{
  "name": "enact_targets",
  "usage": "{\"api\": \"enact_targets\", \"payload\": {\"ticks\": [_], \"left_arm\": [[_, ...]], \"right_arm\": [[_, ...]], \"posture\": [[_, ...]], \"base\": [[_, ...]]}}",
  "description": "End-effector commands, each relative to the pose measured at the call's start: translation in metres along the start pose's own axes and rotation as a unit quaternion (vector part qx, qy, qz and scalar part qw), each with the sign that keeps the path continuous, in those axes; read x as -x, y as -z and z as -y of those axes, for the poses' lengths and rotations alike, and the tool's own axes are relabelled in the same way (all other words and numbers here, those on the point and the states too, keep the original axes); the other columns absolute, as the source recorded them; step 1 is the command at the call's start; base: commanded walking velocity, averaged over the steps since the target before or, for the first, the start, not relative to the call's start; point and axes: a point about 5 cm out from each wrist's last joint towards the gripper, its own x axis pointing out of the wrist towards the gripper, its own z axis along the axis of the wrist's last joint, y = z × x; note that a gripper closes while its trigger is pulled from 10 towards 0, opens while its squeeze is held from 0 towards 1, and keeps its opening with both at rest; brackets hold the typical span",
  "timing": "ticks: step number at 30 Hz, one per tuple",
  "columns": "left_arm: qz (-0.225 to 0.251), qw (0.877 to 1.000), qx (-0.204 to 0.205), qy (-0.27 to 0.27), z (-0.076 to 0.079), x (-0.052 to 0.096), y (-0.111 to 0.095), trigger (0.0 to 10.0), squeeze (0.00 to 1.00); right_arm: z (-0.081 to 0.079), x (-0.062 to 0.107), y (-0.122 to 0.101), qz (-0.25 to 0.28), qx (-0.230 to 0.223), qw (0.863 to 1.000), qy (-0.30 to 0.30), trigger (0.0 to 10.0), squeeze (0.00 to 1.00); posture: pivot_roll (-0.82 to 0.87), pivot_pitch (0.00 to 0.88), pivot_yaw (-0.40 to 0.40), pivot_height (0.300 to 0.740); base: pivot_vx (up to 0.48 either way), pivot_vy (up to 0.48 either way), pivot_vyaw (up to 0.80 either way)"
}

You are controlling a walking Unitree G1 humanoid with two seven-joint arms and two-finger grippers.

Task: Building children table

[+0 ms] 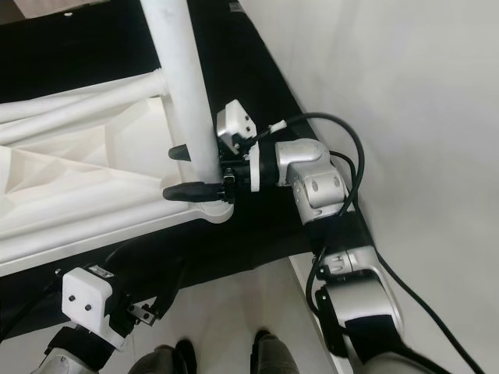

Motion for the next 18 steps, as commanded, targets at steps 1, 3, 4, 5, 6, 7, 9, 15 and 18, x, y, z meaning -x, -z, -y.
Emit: {"api": "enact_targets", "payload": {"ticks": [1,3,4,5,6,7,9,15,18], "left_arm": [[-0.011,1.000,0.007,0.007,0.002,0.003,0.004,10.0,0.00],[-0.012,1.000,0.008,0.010,0.003,0.004,0.004,10.0,0.00],[-0.012,1.000,0.008,0.010,0.003,0.004,0.004,10.0,0.00],[-0.012,1.000,0.008,0.010,0.003,0.004,0.004,10.0,0.00],[-0.012,1.000,0.009,0.010,0.003,0.004,0.004,10.0,0.00],[-0.012,1.000,0.009,0.010,0.003,0.004,0.004,10.0,0.00],[-0.012,1.000,0.009,0.011,0.003,0.004,0.004,10.0,0.00],[-0.009,1.000,0.008,0.009,0.002,0.005,0.003,10.0,0.00],[-0.007,1.000,0.007,0.010,0.001,0.003,0.001,10.0,0.00]], "right_arm": [[-0.005,-0.006,0.003,0.003,-0.003,0.999,-0.041,0.0,0.00],[-0.006,-0.003,0.006,0.004,-0.001,0.999,-0.038,0.0,0.00],[-0.006,-0.003,0.006,0.004,-0.001,0.999,-0.038,0.0,0.00],[-0.006,-0.003,0.006,0.004,-0.001,0.999,-0.038,0.0,0.00],[-0.006,-0.001,0.008,0.005,-0.001,0.999,-0.035,0.0,0.00],[-0.006,-0.001,0.008,0.005,-0.001,0.999,-0.035,0.0,0.00],[-0.007,0.002,0.011,0.008,-0.001,1.000,-0.003,0.0,0.00],[-0.017,0.005,0.057,-0.022,-0.045,0.886,0.461,0.0,0.00],[-0.054,-0.008,0.078,-0.069,-0.056,0.854,0.513,0.0,0.00]], "posture": [[-0.01,0.276,0.030,0.740],[-0.02,0.273,0.028,0.740],[-0.02,0.273,0.028,0.740],[-0.02,0.273,0.028,0.740],[-0.02,0.273,0.028,0.740],[-0.02,0.273,0.028,0.740],[-0.02,0.275,0.027,0.740],[-0.04,0.297,0.002,0.740],[-0.04,0.300,0.017,0.740]], "base": [[0.000,0.000,0.00],[0.000,0.000,0.00],[0.000,0.000,0.00],[0.000,0.000,0.00],[0.000,0.000,0.00],[0.000,0.000,0.00],[0.000,0.000,0.00],[0.000,0.000,0.00],[0.000,0.000,0.00]]}}
